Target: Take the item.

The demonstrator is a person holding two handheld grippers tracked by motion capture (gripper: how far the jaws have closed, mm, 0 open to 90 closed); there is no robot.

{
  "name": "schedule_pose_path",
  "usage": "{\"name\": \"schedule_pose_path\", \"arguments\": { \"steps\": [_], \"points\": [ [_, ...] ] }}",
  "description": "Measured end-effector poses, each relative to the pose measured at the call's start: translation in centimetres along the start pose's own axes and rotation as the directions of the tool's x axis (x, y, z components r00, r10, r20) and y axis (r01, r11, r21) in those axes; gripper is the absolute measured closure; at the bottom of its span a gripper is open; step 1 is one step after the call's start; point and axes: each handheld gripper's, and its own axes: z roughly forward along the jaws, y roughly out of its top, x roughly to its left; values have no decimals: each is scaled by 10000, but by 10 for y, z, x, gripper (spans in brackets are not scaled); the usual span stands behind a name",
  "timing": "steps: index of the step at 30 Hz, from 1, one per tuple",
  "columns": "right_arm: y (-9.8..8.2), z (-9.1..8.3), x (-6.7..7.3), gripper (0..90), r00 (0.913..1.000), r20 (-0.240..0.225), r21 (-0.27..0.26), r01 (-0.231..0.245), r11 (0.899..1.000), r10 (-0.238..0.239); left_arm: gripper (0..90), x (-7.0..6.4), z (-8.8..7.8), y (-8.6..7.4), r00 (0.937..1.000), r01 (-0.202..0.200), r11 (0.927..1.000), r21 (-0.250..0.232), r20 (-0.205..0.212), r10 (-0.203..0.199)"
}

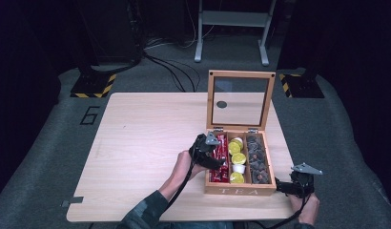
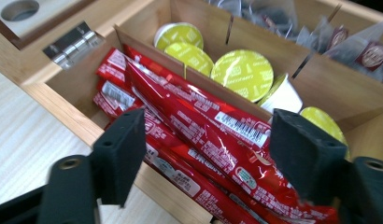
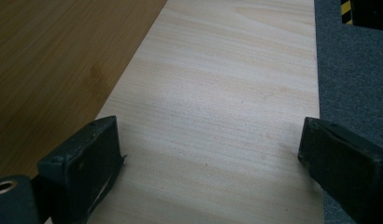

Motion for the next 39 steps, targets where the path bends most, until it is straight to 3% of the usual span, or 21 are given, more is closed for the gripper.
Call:
{"name": "schedule_pose_path", "arguments": {
  "steps": [3, 7, 13, 24, 31, 39],
  "points": [
    [0, 0, 0, 50, 10000, 1, 0, 1, 10000, -1, 406, -2, 4, -1, 9998, 132, 9999, 108, -180, -130],
    [0, 0, 0, 51, 10000, -6, -7, 15, 10000, -15, 510, -3, 6, -2, 9994, 349, 9991, 234, -94, -346],
    [0, 0, 0, 51, 10000, -7, -11, 20, 10000, -20, 569, -3, 7, -4, 9986, 468, 9981, 405, -277, -457],
    [0, 0, 0, 54, 10000, 8, -10, 13, 10000, -13, 675, -2, 7, -5, 9935, 1096, 9929, 463, -375, -1079],
    [0, 0, 1, 56, 9999, -29, -56, -120, 9999, 120, 757, -1, 7, -8, 9884, 1502, 9884, 234, -268, -1495],
    [0, 0, 1, 58, 9999, -32, -59, -116, 9999, 116, 821, -3, 4, -8, 9869, 1601, 9869, -184, -164, -1604]
  ]
}}
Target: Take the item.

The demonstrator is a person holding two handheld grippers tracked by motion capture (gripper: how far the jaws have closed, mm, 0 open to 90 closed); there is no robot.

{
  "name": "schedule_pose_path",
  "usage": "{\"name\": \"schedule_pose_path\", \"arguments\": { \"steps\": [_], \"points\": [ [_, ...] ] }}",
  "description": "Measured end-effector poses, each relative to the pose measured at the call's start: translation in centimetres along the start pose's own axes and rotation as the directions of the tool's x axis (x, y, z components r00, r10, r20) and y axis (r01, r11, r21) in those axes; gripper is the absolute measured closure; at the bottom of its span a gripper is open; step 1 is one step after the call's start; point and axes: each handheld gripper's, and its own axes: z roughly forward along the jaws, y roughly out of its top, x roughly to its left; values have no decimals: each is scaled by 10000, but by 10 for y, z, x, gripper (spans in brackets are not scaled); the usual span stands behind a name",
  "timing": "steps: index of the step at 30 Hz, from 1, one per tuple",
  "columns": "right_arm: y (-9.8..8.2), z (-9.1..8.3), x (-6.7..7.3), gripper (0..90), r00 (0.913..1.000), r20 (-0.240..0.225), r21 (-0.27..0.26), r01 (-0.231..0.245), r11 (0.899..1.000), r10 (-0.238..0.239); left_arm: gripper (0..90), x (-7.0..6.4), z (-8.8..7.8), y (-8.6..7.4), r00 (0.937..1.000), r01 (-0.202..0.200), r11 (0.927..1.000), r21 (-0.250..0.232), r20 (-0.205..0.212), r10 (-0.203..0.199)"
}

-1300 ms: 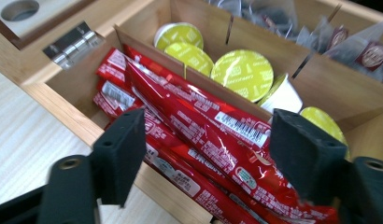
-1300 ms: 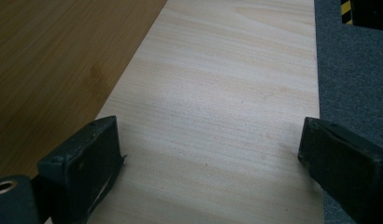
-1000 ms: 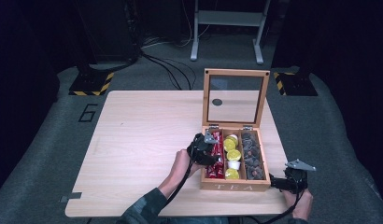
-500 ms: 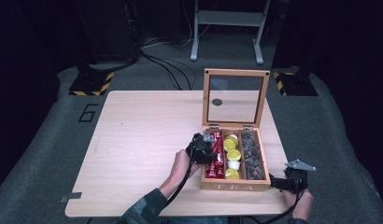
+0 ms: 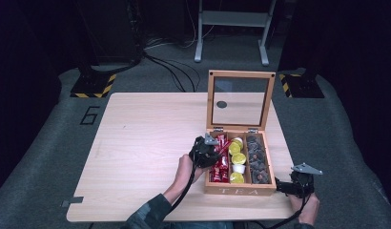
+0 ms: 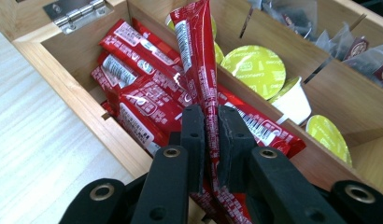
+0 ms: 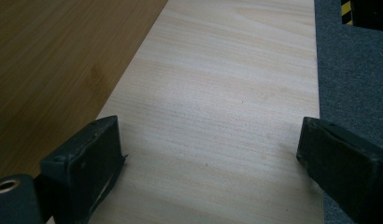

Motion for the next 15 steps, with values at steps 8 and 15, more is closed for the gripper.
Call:
{"name": "schedule_pose_path", "arguments": {
  "steps": [8, 15],
  "points": [
    [0, 0, 0, 58, 10000, -15, -12, 32, 10000, -32, 830, -3, -12, 2, 9998, -222, 9982, -554, -32, 220],
    [0, 0, 0, 59, 10000, -9, -10, 29, 10000, -29, 836, 2, -31, 6, 9997, -201, 9948, -994, -146, 187]
  ]
}}
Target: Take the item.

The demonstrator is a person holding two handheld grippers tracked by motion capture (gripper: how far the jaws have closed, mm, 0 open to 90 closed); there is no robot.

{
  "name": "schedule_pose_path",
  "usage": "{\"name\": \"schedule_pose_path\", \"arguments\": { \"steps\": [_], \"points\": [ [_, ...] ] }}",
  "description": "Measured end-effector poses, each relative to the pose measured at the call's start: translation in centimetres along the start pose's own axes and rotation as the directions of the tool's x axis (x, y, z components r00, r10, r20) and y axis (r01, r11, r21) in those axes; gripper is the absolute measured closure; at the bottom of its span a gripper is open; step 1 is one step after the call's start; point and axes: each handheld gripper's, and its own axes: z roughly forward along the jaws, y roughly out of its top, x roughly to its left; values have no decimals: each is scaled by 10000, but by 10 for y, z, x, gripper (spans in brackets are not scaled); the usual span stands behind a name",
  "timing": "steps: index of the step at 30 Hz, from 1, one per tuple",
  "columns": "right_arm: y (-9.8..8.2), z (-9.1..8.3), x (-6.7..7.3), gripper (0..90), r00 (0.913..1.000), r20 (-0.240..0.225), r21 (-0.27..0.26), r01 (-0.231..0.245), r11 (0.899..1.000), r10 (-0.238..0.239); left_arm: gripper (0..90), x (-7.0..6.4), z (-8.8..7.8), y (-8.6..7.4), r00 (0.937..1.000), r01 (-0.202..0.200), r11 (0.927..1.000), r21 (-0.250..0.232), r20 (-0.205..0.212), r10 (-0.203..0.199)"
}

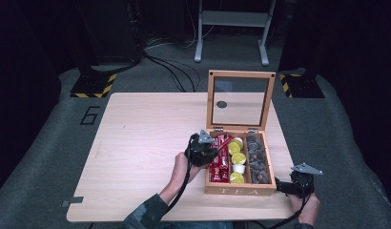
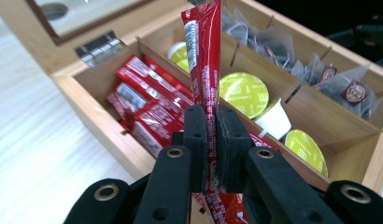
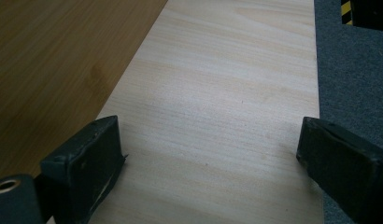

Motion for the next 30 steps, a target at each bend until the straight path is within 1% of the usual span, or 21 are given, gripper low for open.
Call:
{"name": "schedule_pose_path", "arguments": {
  "steps": [2, 3, 4, 5, 6, 7, 9, 10, 12, 13, 14, 18, 19, 25, 26, 30],
  "points": [
    [0, 0, 0, 59, 10000, 9, -5, 0, 10000, 0, 836, 2, -6, 2, 10000, 9, 9999, -108, -69, -10],
    [0, 0, 0, 59, 10000, 9, -5, 0, 10000, 0, 836, 2, -6, 2, 10000, 9, 9999, -108, -69, -10],
    [0, 0, 0, 59, 10000, 3, -2, 2, 10000, -2, 836, 5, -12, 3, 9999, -8, 9998, -216, -102, 6],
    [0, 0, 0, 59, 10000, 3, -1, -1, 10000, 1, 836, 5, -12, 3, 9999, -8, 9998, -216, -102, 6],
    [0, 0, 0, 59, 10000, 6, 2, 9, 10000, -9, 836, 8, -17, 3, 9998, -12, 9995, -312, -210, 6],
    [0, 0, 0, 59, 10000, 4, -3, -7, 10000, 7, 836, 8, -17, 3, 9998, -12, 9995, -312, -210, 6],
    [0, 0, 0, 59, 10000, 6, 4, 11, 10000, -11, 836, 13, -24, 3, 9995, 114, 9989, -447, -285, -126],
    [0, 0, 0, 59, 10000, 3, -1, -9, 10000, 9, 836, 13, -24, 3, 9995, 114, 9989, -447, -285, -126],
    [0, 0, 0, 59, 10000, 5, -1, -2, 10000, 2, 836, 19, -30, 3, 9990, 198, 9981, -587, -382, -221],
    [0, 0, 0, 59, 10000, 4, -2, -5, 10000, 5, 836, 21, -32, 3, 9985, 220, 9980, -599, -477, -249],
    [0, 0, 0, 59, 10000, 7, -2, -2, 10000, 2, 836, 23, -34, 3, 9985, 180, 9978, -631, -503, -212],
    [0, 0, 0, 59, 10000, 5, 2, 9, 10000, -9, 837, 30, -41, 1, 9970, 304, 9969, -727, -683, -354],
    [0, 0, 0, 59, 10000, 6, -3, -3, 10000, 3, 836, 32, -42, 0, 9970, 272, 9971, -710, -710, -322],
    [0, 0, 0, 59, 10000, 7, -3, -5, 10000, 5, 836, 47, -53, -5, 9935, 388, 9964, -751, -1035, -465],
    [0, 0, 0, 59, 10000, 17, -4, 1, 10000, -1, 837, 51, -55, -6, 9923, 414, 9962, -772, -1131, -500],
    [0, 0, 0, 59, 10000, 9, -5, -8, 10000, 8, 837, 61, -61, -10, 9892, 576, 9949, -831, -1295, -681]
  ]
}}
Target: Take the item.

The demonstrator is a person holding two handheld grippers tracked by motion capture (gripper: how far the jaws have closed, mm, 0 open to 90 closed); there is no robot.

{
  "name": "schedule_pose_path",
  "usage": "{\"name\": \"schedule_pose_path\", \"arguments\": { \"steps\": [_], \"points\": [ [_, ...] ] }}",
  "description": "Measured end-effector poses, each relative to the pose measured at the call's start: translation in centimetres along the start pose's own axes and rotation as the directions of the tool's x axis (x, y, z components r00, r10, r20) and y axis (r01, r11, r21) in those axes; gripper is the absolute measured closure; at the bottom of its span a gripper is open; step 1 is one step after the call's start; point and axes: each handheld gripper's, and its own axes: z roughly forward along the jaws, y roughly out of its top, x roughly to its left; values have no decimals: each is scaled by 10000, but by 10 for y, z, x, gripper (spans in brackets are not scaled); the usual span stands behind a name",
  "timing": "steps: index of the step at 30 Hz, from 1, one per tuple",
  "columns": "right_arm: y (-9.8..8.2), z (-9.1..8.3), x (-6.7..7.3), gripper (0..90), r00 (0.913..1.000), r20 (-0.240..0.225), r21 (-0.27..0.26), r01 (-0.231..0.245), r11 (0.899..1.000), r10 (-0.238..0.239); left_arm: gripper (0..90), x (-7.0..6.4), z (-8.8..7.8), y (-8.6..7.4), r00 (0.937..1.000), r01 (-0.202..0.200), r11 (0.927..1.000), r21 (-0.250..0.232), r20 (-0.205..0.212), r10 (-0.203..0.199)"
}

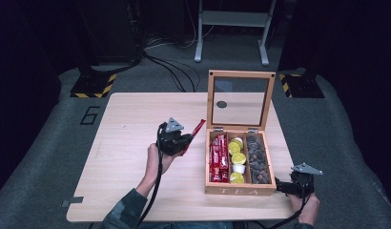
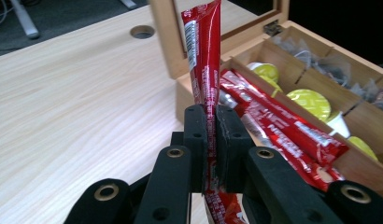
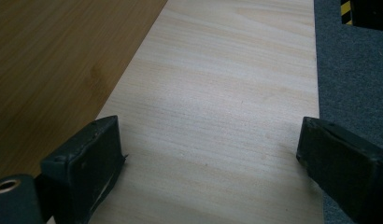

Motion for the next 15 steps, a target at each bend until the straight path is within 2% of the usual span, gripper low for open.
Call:
{"name": "schedule_pose_path", "arguments": {
  "steps": [15],
  "points": [
    [0, 0, 0, 59, 10000, 1, 1, -8, 10000, 8, 837, 42, -20, -8, 9946, 461, 9988, -137, -919, -471]
  ]
}}
